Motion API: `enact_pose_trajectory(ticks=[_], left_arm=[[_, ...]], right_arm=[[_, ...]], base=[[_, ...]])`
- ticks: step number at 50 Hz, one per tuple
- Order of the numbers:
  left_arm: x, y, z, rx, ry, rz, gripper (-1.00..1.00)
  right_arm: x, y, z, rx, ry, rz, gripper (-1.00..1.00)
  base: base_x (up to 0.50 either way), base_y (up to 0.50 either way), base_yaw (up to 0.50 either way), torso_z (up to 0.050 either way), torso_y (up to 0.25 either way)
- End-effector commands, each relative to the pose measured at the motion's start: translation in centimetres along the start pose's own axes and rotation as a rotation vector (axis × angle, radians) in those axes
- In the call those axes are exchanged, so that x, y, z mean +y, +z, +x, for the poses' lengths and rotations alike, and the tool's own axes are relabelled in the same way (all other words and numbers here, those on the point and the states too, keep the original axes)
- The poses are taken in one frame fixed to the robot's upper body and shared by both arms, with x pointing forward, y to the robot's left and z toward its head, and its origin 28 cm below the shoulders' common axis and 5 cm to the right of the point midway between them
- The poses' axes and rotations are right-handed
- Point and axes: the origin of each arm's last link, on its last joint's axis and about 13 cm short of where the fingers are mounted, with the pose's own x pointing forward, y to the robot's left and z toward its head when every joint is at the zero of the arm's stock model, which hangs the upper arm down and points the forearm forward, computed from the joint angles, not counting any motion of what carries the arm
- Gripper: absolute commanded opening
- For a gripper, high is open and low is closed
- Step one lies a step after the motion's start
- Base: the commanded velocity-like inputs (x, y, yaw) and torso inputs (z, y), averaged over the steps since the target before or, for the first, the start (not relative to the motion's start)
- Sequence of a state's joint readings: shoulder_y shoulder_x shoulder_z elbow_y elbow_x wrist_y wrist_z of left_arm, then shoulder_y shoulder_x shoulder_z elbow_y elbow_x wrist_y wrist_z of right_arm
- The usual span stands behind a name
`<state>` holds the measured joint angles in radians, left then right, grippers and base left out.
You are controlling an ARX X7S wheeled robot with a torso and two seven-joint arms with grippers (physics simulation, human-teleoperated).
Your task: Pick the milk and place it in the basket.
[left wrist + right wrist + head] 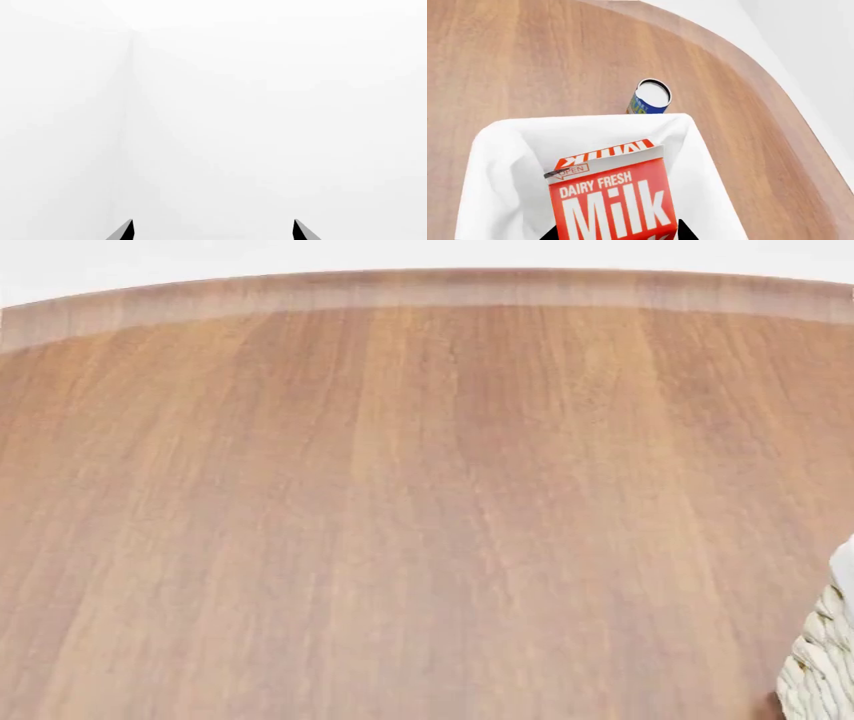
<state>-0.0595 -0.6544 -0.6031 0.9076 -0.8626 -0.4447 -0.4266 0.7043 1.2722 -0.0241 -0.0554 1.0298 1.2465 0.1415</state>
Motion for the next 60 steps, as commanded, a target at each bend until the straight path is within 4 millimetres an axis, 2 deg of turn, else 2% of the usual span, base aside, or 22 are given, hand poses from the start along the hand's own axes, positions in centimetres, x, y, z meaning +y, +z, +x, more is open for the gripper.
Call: enact_pose_trajectory(ticks=[1, 16, 25, 39, 47, 60], left_arm=[[0.07, -0.04, 0.01, -0.001, 0.013, 0.003, 1.00], [0.09, 0.09, 0.00, -0.004, 0.005, 0.006, 1.00], [0.08, 0.08, -0.03, -0.004, 0.003, 0.003, 1.00], [0.06, 0.14, -0.04, -0.010, 0.004, 0.013, 1.00], [0.10, 0.19, -0.09, -0.018, 0.007, 0.013, 1.00], [0.18, 0.17, -0.05, -0.018, 0.018, 0.010, 1.00]], right_arm=[[-0.70, 0.71, -0.48, -0.049, -0.056, 0.006, -1.00], [-0.68, 0.51, -0.35, -0.035, -0.058, 0.001, -1.00], [-0.81, 0.27, -0.46, -0.030, -0.065, 0.016, -1.00], [-0.76, 0.14, -0.19, -0.029, -0.064, 0.016, -1.00], [-0.77, -0.02, -0.23, -0.026, -0.065, 0.021, -1.00], [-0.47, -0.09, -0.10, -0.021, -0.042, 0.008, -1.00]], base=[[0.00, 0.00, 0.00, 0.000, 0.000], [0.00, 0.00, 0.00, 0.000, 0.000], [0.00, 0.00, 0.00, 0.000, -0.221], [0.00, 0.00, 0.00, 0.000, -0.009], [0.00, 0.00, 0.00, 0.000, -0.233], [0.00, 0.00, 0.00, 0.000, 0.000]])
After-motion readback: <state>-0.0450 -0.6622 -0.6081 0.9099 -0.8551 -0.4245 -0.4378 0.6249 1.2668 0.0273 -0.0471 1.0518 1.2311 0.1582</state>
